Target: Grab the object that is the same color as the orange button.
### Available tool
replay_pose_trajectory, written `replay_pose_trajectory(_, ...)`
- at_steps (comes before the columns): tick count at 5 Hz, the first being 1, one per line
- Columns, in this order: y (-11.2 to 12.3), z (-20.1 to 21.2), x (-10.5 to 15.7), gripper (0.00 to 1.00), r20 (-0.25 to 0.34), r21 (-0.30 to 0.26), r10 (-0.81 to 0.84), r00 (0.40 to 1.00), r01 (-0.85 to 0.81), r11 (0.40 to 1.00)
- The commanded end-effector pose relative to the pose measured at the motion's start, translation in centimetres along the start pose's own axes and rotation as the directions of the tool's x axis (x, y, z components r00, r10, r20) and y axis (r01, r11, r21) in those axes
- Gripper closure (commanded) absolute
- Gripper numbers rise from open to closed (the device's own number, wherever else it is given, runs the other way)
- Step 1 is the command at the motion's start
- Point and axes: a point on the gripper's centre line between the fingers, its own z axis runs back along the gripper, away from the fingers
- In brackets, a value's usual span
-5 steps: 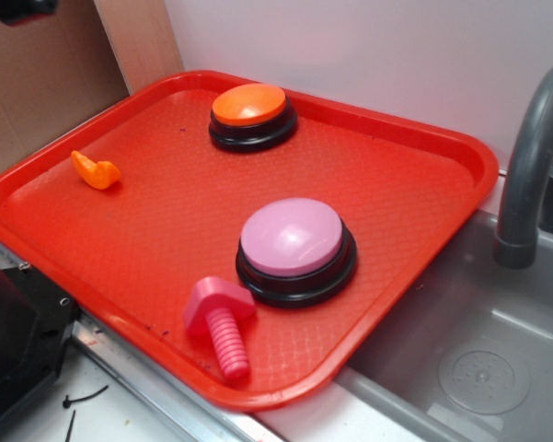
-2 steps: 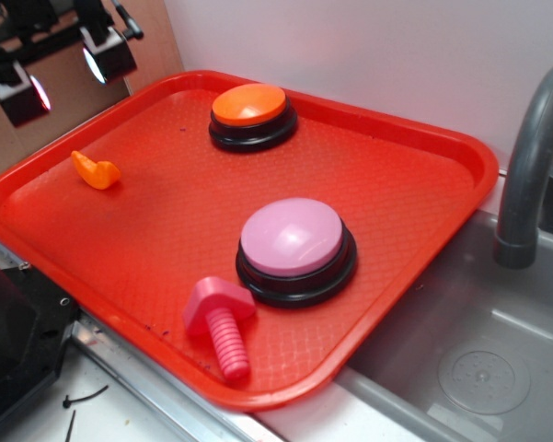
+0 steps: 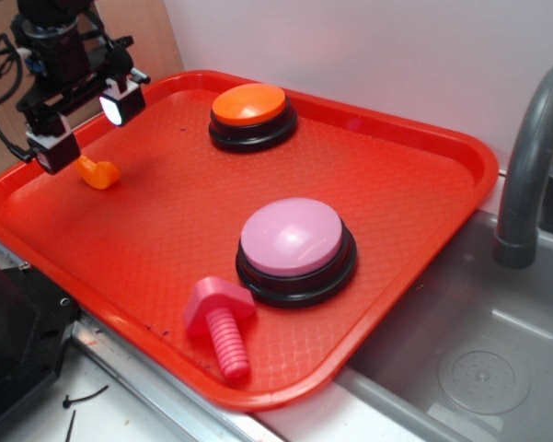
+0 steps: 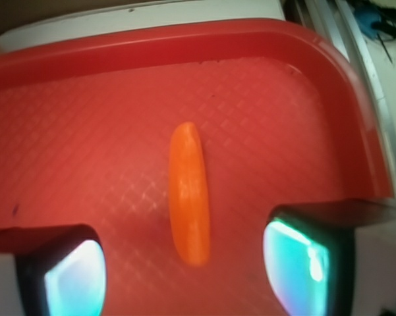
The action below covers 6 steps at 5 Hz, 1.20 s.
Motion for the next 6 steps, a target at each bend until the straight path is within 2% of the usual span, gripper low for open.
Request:
replay_pose_trajectory(1,1.0,-2.0,1.6,0.0,0.04,0.033,0.071,0.997,-0.073,0.997)
replay_pose_trajectory(2,1.2,-3.1,1.3,0.21,0.049,0.046,0.064,0.997,-0.067,0.997)
replay_pose_trajectory(3,1.7,-4.3,1.3,1.0,0.05,0.029,0.08,0.996,-0.082,0.996)
replay_pose_trajectory(5,2.1,-4.3,0.9,1.0,0.042,0.021,0.076,0.996,-0.077,0.997)
replay_pose_trajectory(6,1.6,-1.2,1.0,1.0,-0.025,-0.023,-0.122,0.992,0.122,0.992)
